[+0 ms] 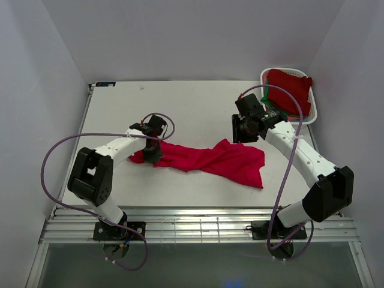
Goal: Fold and stack the t-shirts
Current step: Flatten out the tshirt
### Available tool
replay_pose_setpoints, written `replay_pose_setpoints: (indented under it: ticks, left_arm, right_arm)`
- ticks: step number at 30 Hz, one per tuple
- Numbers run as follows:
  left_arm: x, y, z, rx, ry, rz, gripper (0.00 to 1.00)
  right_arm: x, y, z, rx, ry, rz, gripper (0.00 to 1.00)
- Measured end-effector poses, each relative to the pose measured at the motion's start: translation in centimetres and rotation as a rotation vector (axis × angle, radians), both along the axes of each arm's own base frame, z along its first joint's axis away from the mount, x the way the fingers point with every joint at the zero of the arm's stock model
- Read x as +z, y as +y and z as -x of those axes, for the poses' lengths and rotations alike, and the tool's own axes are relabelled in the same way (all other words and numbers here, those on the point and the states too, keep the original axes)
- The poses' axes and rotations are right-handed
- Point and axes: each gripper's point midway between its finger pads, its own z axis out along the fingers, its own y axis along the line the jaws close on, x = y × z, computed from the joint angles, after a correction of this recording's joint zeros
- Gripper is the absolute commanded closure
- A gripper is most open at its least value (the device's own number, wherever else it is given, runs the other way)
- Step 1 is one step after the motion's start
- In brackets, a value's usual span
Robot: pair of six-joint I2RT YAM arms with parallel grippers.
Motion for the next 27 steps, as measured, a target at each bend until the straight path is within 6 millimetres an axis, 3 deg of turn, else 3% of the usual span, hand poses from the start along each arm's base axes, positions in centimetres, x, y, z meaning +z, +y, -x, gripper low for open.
replay_pose_setpoints:
  ticks: [2,4,7,9,11,12,14,16,22,27]
  left_arm:
    - [3.1,-0.7,-1.5,-0.008,-0.025,0.009,1.00]
    - [8.9,-2.2,-4.9,-0.020,-0.108,0.043,1.00]
    - [21.2,-5.3,-12.1,-0.040,-0.380,0.148,1.00]
    - [29.6,-6.6,-15.0,-0.047,-0.577,0.243,1.00]
    - [35.6,-6.6,-15.2,-0.051,-0.720,0.325,1.00]
    - [37.4,-6.1,-14.6,-0.047,-0.754,0.342,1.00]
    - [39.7,-5.1,-13.0,-0.038,-0.795,0.362,1.00]
    - [40.6,-4.1,-11.5,-0.024,-0.808,0.360,1.00]
    - [40.7,-0.5,-7.3,0.026,-0.847,0.292,1.00]
    - [42.7,2.1,-3.7,0.085,-0.913,0.287,1.00]
  right_arm:
    - [0.0,-0.2,0.0,-0.004,-0.001,0.007,0.54]
    - [-0.1,-0.3,0.0,-0.008,0.000,0.016,0.54]
    - [-0.1,-0.5,0.0,-0.012,-0.001,0.022,0.54]
    - [-0.1,-0.5,0.0,-0.013,-0.002,0.023,0.54]
    - [-0.1,-0.5,0.0,-0.013,-0.002,0.025,0.54]
    - [-0.1,-0.5,0.0,-0.013,-0.002,0.025,0.54]
    - [-0.1,-0.5,0.0,-0.014,-0.003,0.026,0.53]
    - [-0.1,-0.6,-0.1,-0.016,-0.005,0.029,0.53]
    - [-0.2,-0.6,-0.4,-0.022,-0.009,0.035,0.53]
    - [-0.5,0.2,-1.5,-0.024,-0.018,0.022,0.51]
